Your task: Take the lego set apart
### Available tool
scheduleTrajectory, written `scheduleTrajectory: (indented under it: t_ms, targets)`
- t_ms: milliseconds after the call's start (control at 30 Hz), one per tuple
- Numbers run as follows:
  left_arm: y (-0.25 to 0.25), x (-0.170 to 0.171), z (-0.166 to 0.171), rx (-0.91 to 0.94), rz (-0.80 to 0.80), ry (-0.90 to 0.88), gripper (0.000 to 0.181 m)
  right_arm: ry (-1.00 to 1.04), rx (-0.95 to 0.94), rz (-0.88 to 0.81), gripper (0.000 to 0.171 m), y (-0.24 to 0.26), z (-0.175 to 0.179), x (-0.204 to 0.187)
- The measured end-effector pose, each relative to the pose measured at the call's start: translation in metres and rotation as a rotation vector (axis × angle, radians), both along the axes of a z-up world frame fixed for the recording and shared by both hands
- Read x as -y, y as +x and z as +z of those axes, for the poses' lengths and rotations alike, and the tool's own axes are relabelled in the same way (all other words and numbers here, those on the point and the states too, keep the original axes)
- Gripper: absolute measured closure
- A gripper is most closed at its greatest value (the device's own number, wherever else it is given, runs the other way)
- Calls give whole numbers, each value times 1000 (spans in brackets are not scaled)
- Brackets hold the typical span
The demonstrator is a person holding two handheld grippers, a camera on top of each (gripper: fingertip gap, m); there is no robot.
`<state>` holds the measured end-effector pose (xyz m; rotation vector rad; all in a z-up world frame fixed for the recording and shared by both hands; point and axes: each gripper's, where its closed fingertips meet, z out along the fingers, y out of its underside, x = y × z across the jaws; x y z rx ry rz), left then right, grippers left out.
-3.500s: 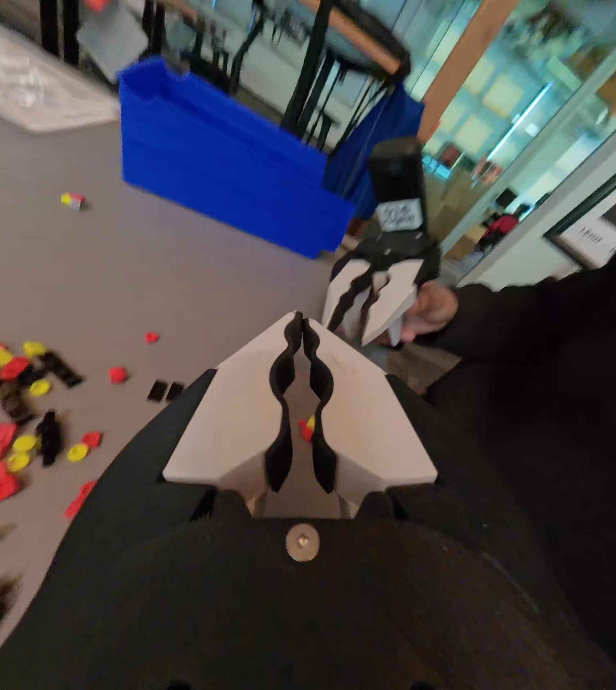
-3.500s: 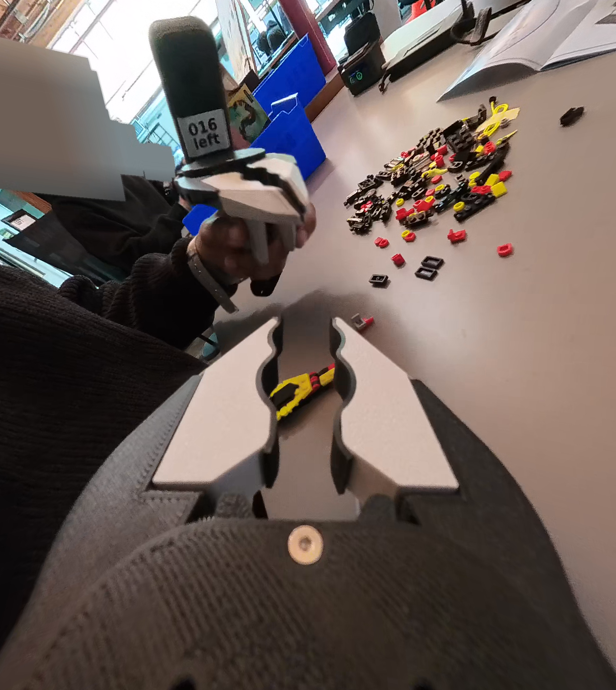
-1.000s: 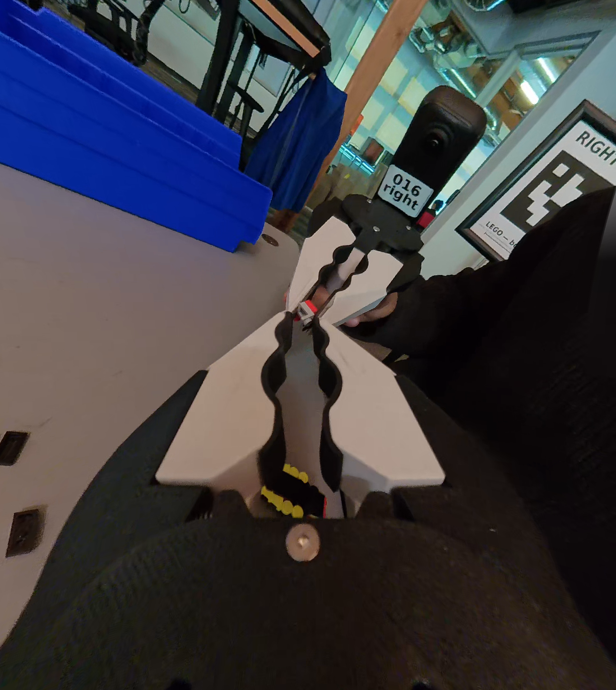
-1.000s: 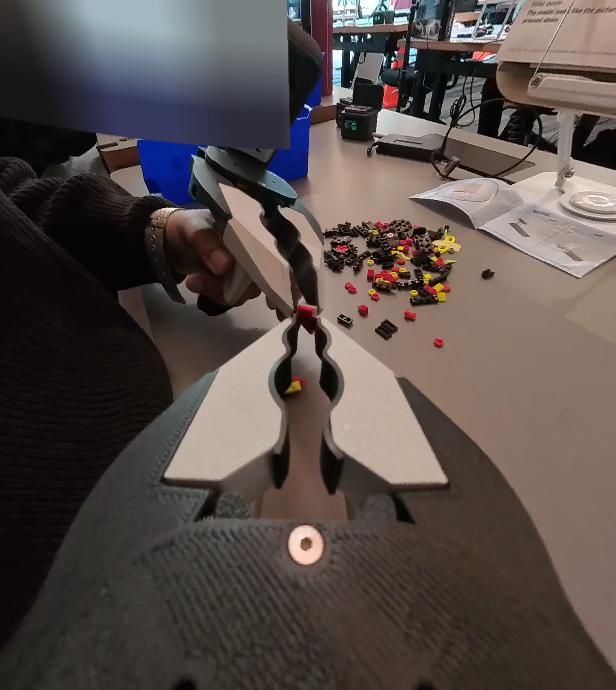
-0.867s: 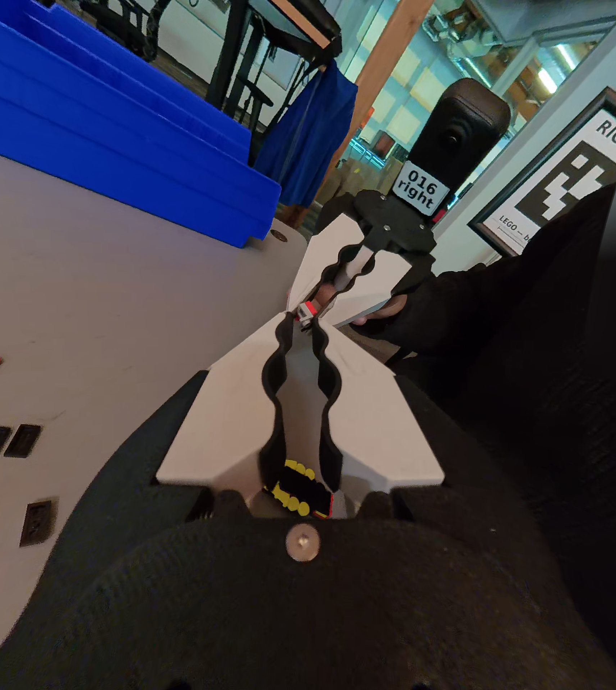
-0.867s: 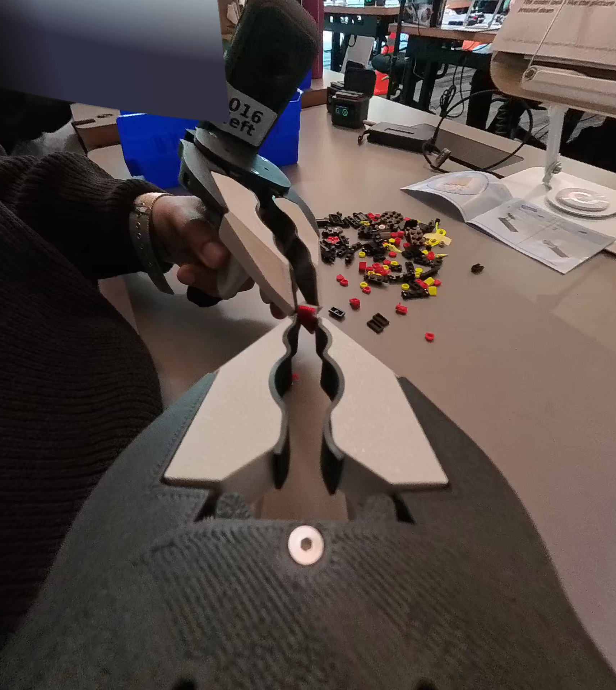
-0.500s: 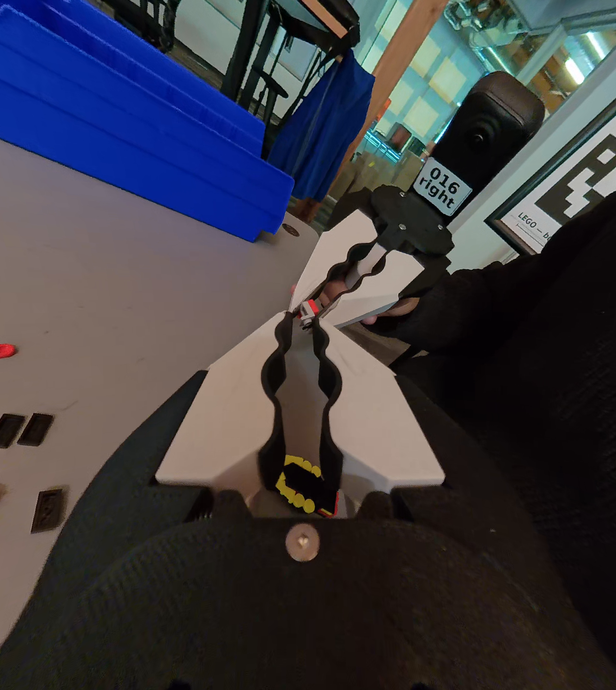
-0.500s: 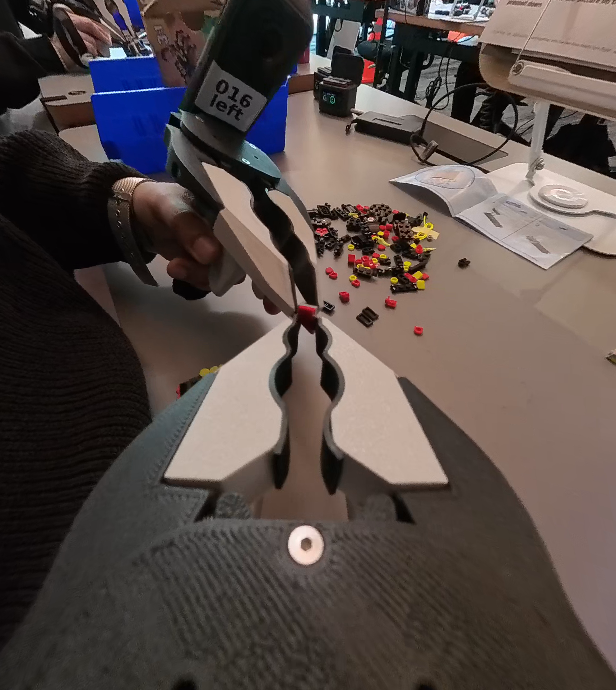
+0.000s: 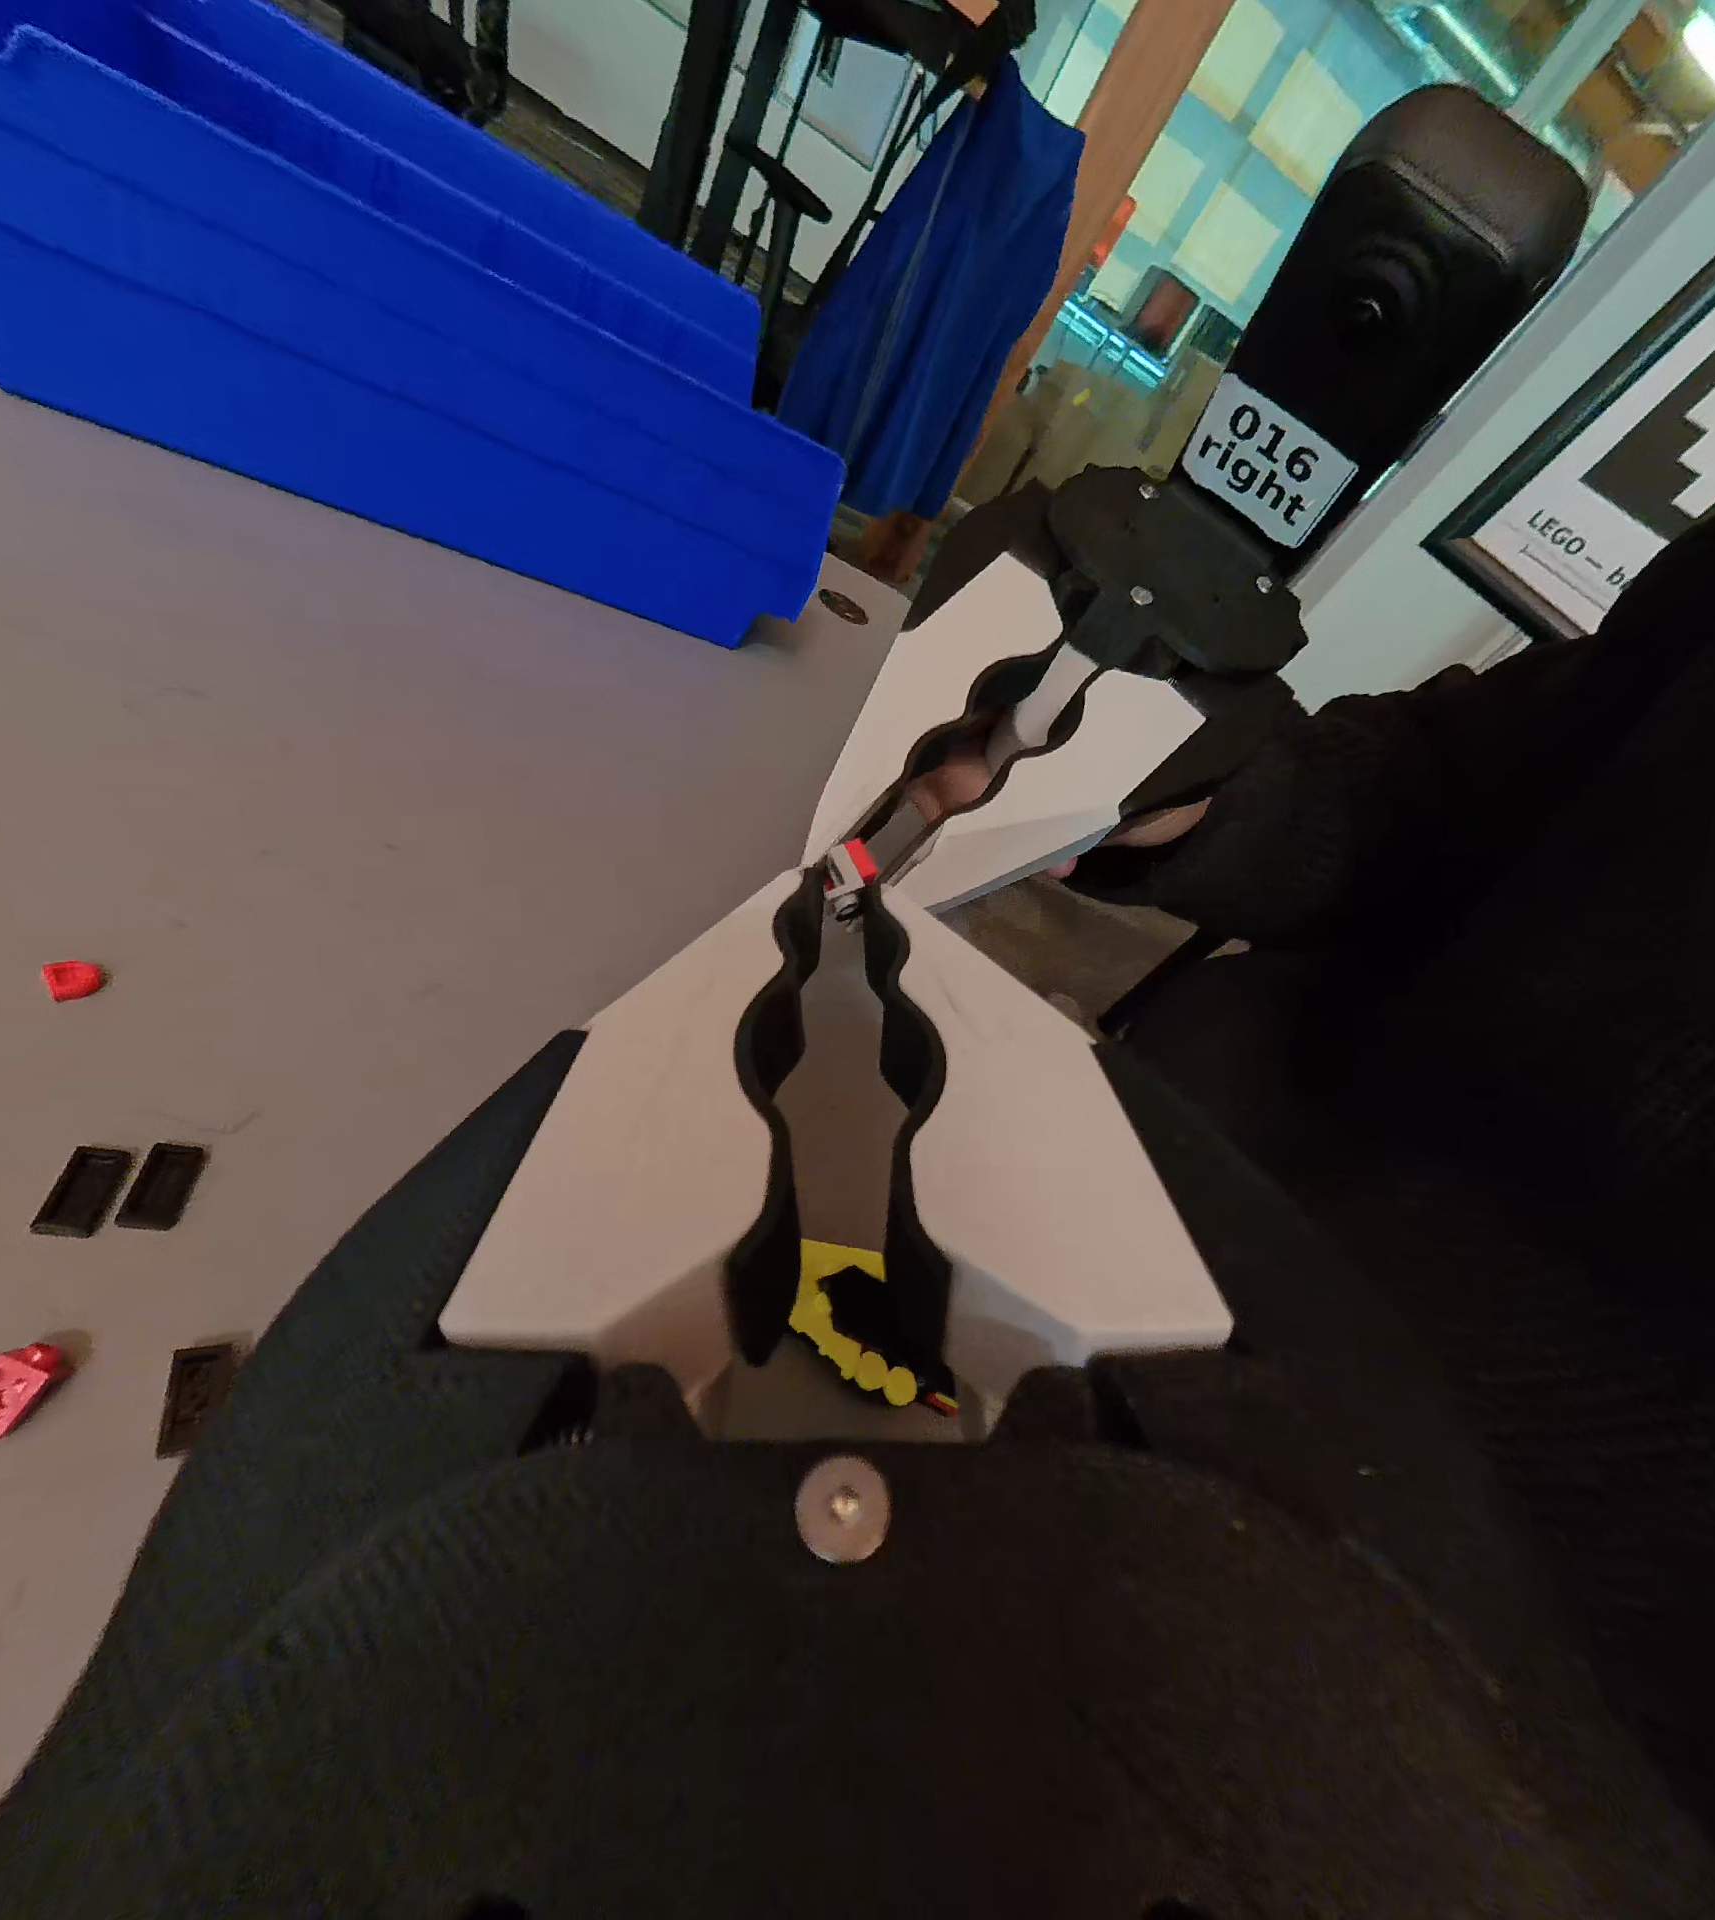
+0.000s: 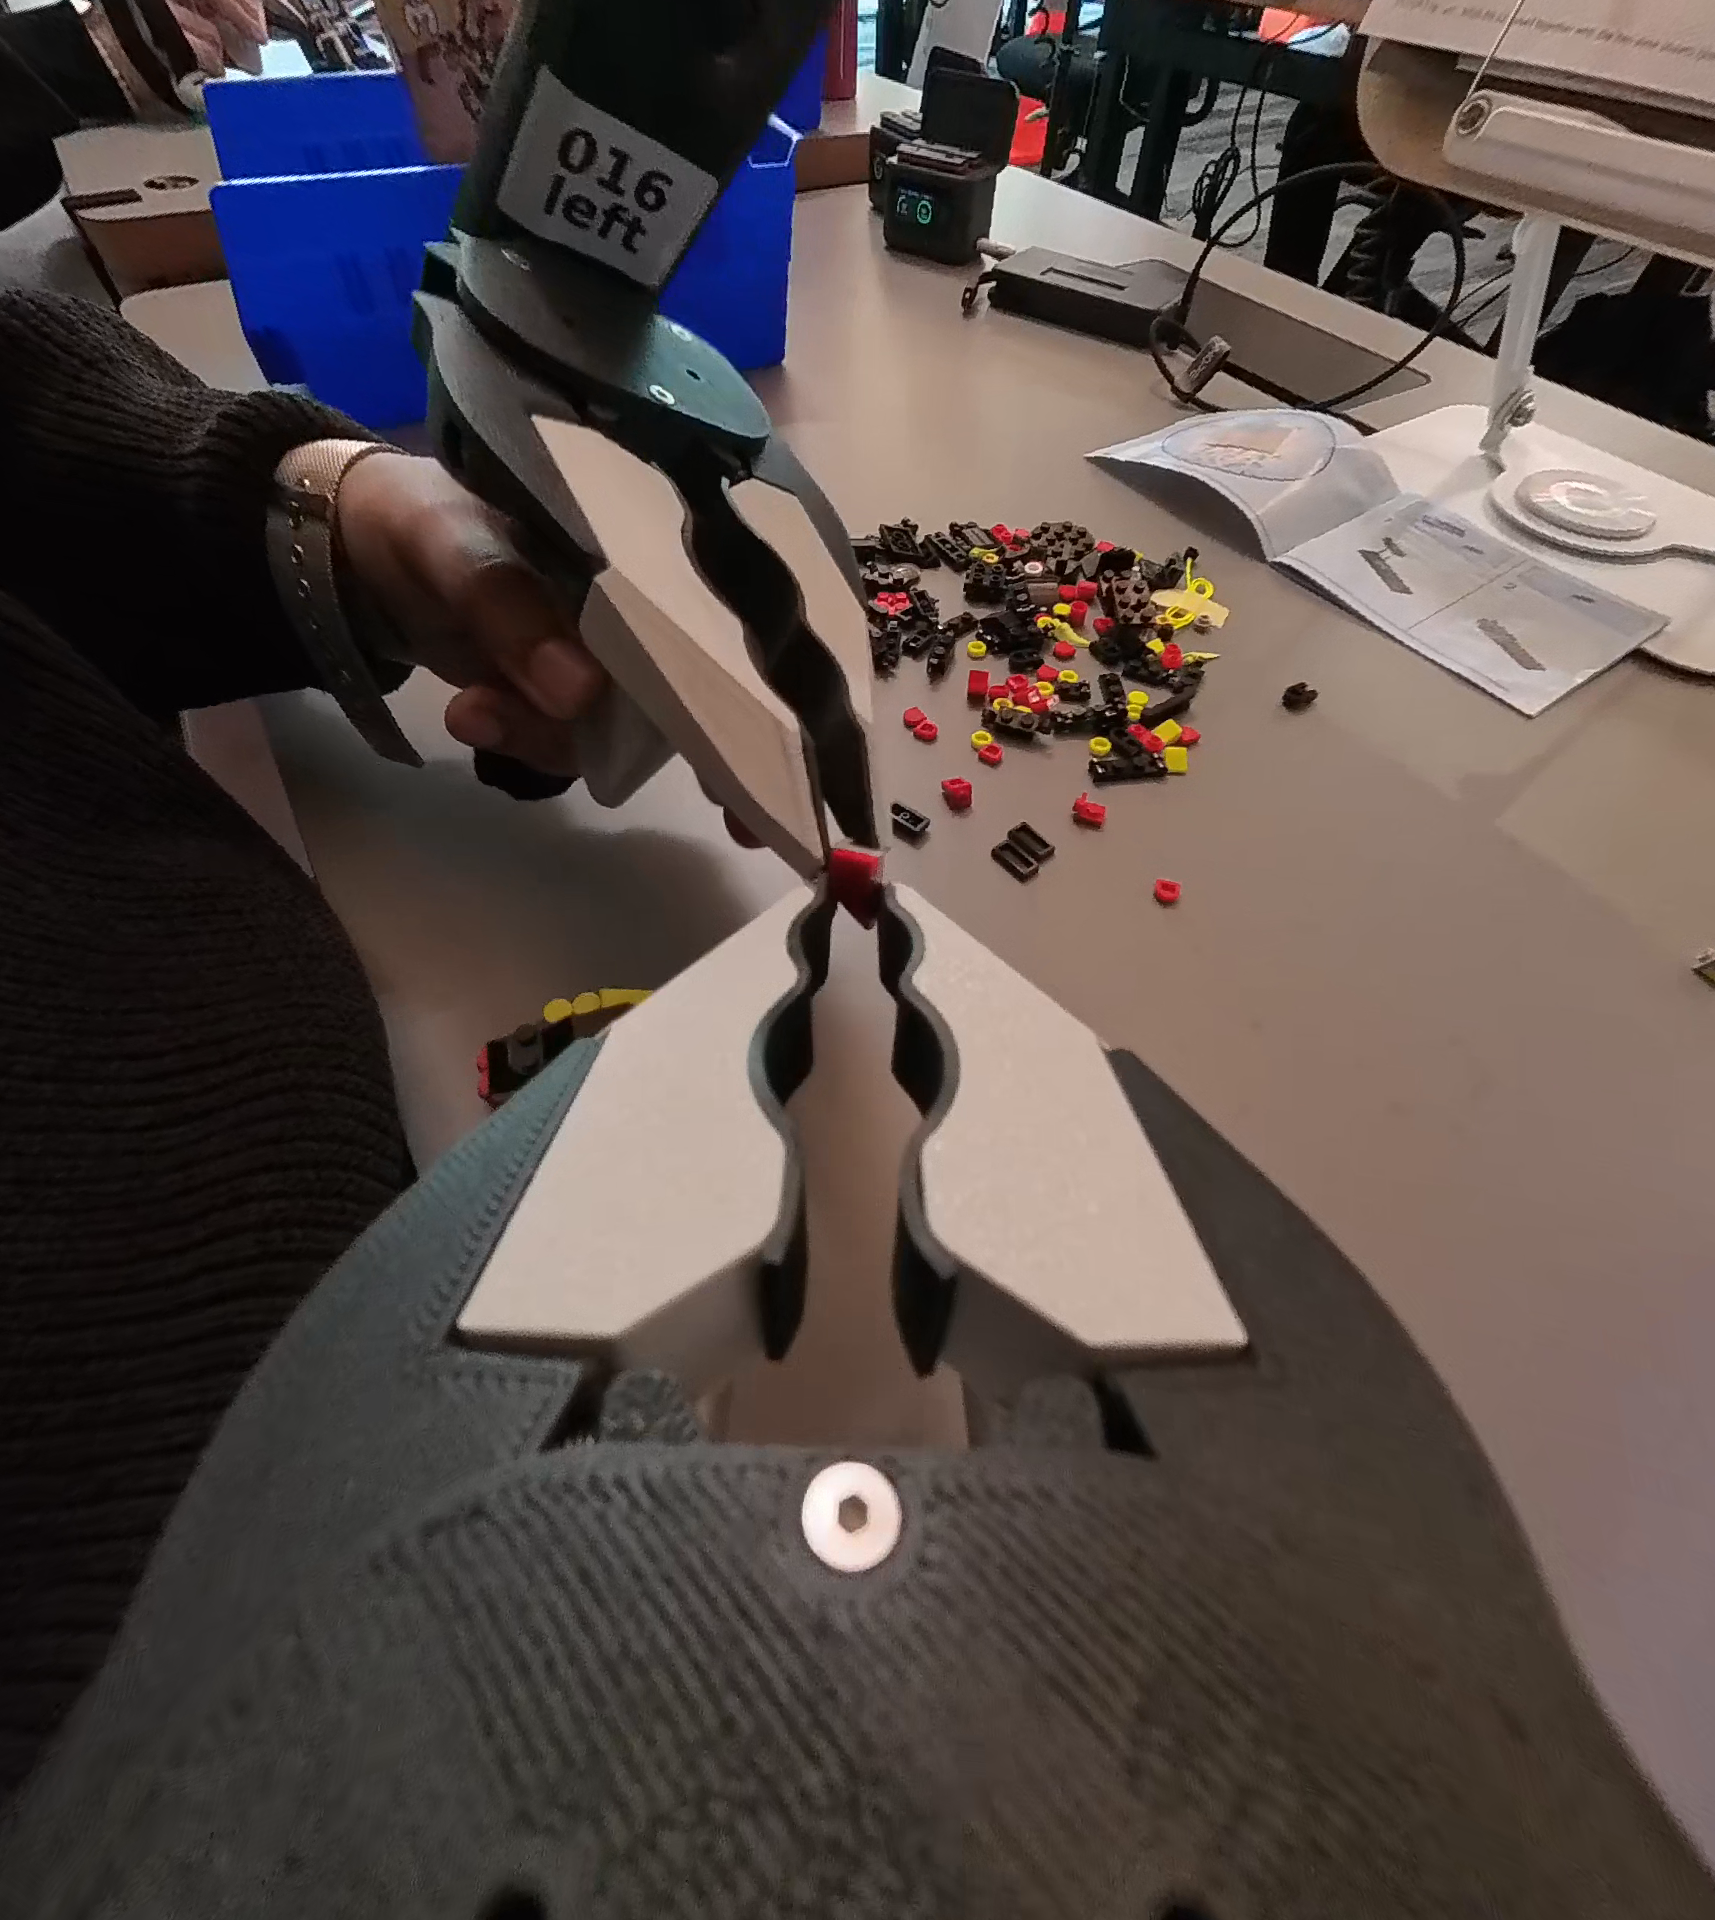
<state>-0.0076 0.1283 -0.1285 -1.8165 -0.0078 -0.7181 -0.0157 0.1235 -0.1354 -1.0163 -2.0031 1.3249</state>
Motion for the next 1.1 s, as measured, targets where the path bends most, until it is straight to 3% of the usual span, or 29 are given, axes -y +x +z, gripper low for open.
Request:
scheduleTrajectory:
  t_ms: [233,533,833,900,1000,1100]
  targets:
    - [-3,-3,-1,-114,54,5,177,132,-35,-33,165,-3,-3,-3]
    - [-7,-10,-3,-74,168,-52,177,408,-105,-118,166,-6,-5,-14]
    - [-12,-9,-2,2,178,-71,176,311,-111,-118,167,-7,1,-14]
    - [-52,-4,-26,-183,342,-141,181,203,-183,-89,169,-2,24,-5]
    - [-59,1,-2,160,303,-70,181,315,-195,-158,168,-6,24,-21]
    - [-52,-2,-12,5,293,-89,181,211,-121,-134,168,-7,10,-24]
